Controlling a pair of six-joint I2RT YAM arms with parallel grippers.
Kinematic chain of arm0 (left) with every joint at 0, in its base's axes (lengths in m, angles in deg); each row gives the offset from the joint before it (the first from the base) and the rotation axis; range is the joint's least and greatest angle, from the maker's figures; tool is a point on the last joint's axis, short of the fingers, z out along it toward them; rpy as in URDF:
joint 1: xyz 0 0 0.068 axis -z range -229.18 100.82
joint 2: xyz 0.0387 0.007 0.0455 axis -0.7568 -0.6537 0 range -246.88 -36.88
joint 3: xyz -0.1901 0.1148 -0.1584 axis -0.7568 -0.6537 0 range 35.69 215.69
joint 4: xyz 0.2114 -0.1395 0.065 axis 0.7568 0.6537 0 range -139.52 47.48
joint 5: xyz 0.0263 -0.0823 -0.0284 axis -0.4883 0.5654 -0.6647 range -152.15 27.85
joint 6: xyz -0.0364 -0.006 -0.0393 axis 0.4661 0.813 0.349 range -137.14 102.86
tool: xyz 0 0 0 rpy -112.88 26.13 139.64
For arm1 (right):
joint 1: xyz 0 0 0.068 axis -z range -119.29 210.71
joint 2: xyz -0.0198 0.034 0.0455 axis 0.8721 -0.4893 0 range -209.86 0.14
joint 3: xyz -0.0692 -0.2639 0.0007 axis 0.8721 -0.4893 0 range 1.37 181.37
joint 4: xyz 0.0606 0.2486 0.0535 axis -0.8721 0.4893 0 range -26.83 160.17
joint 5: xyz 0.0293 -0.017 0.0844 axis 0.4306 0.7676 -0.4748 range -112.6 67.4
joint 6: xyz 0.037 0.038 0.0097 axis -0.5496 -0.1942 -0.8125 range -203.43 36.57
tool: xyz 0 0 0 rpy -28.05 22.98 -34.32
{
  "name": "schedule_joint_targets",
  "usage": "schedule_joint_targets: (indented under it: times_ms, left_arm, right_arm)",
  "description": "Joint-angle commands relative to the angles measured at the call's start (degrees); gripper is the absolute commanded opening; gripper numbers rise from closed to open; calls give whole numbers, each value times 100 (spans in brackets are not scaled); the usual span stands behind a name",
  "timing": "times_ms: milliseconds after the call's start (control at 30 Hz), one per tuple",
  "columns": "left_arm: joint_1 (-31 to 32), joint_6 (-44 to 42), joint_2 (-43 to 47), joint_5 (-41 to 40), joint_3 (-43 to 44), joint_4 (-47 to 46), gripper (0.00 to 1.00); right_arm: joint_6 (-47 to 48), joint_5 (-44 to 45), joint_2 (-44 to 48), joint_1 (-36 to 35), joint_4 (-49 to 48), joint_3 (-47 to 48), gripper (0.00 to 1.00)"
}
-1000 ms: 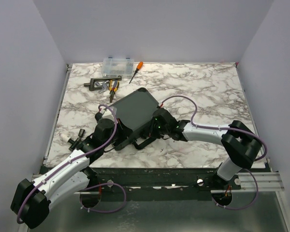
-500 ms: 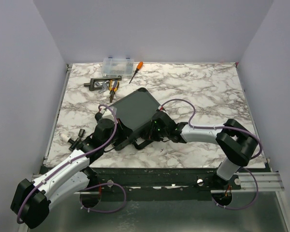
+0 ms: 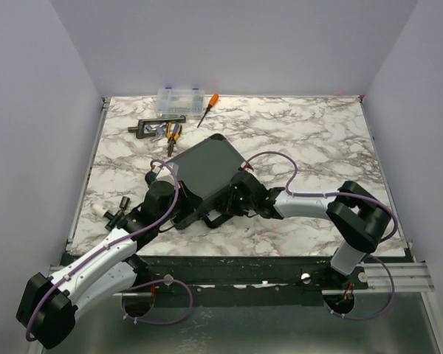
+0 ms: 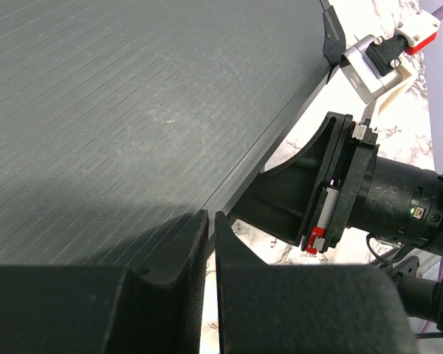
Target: Pack up texas hold em set
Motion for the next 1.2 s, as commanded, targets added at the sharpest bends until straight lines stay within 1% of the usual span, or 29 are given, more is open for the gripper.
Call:
schedule_joint_targets:
  times_ms: [0, 200, 233, 433, 767, 900, 1033, 1167]
  left_arm:
    - [75, -213, -192, 46, -340, 1205, 8]
    - [77, -213, -181, 51, -349, 1203, 8]
    - [73, -213, -187, 43, -349, 1208, 8]
    - [74, -213, -182, 43, -349, 1206, 8]
    - [78, -205, -145, 46, -358, 1209, 8]
    - [80, -204, -145, 50, -358, 1200, 8]
    - [77, -204, -145, 45, -358, 1207, 8]
    - [80, -204, -139, 44, -359, 1201, 8]
  right_arm:
    - [8, 18, -419, -48, -63, 117, 5]
    - [-20, 29, -605, -40, -76, 212, 4]
    - [-26, 185, -632, -42, -77, 224, 4]
    - [-65, 386, -681, -40, -168, 169, 1]
    - [-500, 917, -799, -50, -879, -354, 1]
    - [-681, 951, -883, -47, -1122, -492, 1]
    - [-682, 989, -764, -55, -1014, -520, 1]
    - [-603, 1032, -459, -55, -734, -519, 1]
